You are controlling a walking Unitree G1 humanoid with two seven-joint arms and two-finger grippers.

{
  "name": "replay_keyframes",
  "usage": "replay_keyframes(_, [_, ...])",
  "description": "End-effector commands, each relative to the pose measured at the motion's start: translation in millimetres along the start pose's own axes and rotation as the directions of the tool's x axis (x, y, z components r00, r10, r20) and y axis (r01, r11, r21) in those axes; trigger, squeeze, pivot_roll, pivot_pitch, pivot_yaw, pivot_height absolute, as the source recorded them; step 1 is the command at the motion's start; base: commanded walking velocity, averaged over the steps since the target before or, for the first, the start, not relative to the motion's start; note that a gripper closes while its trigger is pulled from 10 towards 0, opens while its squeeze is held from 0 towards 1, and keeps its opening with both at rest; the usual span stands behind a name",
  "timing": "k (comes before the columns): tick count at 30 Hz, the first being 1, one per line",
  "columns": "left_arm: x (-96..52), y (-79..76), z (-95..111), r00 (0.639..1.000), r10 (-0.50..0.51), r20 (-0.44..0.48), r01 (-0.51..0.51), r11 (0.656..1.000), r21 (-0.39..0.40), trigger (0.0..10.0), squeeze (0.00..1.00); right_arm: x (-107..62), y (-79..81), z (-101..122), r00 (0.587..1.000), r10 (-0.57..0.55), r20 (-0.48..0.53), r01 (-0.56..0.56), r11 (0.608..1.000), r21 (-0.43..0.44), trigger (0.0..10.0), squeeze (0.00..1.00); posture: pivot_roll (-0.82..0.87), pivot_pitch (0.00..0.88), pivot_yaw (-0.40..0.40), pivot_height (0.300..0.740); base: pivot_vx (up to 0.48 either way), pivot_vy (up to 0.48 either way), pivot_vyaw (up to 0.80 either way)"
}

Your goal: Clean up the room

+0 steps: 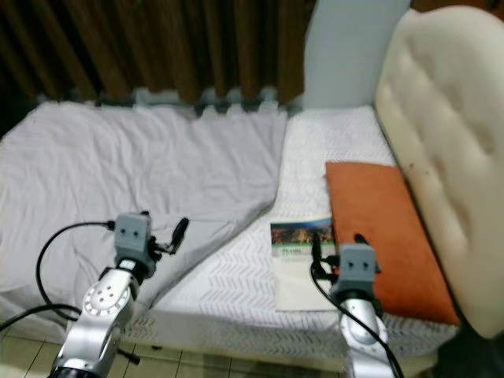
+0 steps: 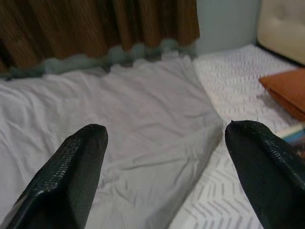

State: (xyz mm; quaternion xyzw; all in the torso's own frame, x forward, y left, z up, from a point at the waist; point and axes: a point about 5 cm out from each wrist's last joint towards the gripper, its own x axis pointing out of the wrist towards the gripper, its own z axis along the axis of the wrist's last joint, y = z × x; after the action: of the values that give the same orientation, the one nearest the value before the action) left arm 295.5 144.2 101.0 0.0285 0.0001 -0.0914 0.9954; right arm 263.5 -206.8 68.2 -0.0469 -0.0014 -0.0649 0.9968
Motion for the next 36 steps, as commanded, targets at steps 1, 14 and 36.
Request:
replay_keyframes(1, [0.7,0.7,-6,1.000,0.023,-0.011,-0.023,0.999,-0.039,10.0,0.00,2.8,4.7,4,1.000,0.003,0.001,-0.003,1.000,0.007,10.0,0.00,-0.11,0.000,0.091,0.740,0.000,0.000,0.00])
replay_keyframes(14, [-2.4,5.5,-11,0.998,0.059,-0.020,-0.060,0.997,-0.040,10.0,0.00,-2.4,23.4,-2,0.994,0.090,-0.053,-0.091,0.996,0.000,10.0,0.00,-0.09,0.000,0.084,0.740,0.000,0.000,0.00])
replay_keyframes(36, [-7.7,7.1,-20,0.996,0.083,-0.045,-0.086,0.995,-0.058,10.0,0.00,-6.9,22.3,-7,0.988,0.117,-0.102,-0.120,0.993,-0.015,10.0,0.00,-0.08,0.024,0.058,0.740,0.000,0.170,0.00])
